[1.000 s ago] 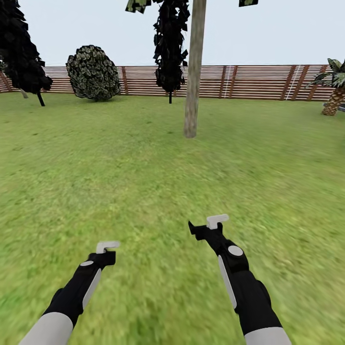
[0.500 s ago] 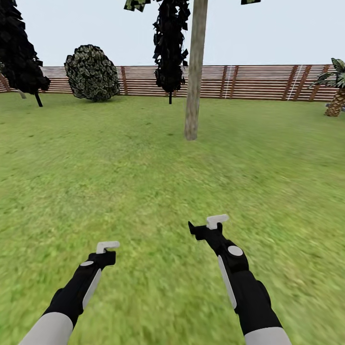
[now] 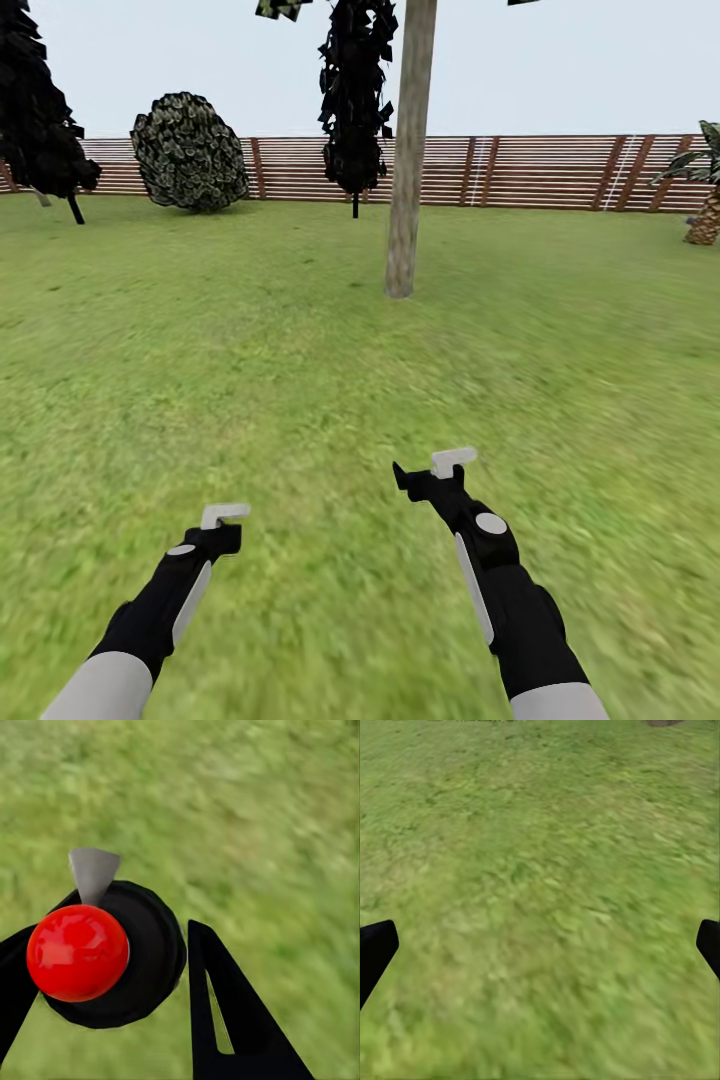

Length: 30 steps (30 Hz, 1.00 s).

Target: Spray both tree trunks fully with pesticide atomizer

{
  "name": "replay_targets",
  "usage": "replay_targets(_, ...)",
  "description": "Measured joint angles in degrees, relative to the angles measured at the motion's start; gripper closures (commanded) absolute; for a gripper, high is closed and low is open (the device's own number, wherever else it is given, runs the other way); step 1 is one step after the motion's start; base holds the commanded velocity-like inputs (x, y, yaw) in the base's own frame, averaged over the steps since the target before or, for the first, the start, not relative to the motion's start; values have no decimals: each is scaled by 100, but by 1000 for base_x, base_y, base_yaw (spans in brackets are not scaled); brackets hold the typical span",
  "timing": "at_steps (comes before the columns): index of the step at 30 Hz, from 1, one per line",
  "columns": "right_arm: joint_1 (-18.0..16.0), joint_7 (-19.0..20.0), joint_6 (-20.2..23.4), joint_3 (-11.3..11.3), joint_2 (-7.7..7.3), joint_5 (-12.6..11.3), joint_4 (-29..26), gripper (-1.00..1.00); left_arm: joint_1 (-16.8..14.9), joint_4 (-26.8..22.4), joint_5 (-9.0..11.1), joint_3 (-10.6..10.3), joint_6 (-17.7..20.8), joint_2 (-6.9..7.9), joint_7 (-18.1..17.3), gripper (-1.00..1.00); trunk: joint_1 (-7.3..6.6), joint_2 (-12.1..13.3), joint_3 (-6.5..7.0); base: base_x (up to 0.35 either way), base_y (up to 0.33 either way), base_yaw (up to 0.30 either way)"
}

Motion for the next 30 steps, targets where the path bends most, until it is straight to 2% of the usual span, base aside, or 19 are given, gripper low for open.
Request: replay_targets(30, 0, 0, 0, 0, 0, -2, 1, -100, 0, 0, 0, 0, 0, 0, 0, 100, 0, 0, 0, 338, 0, 0)
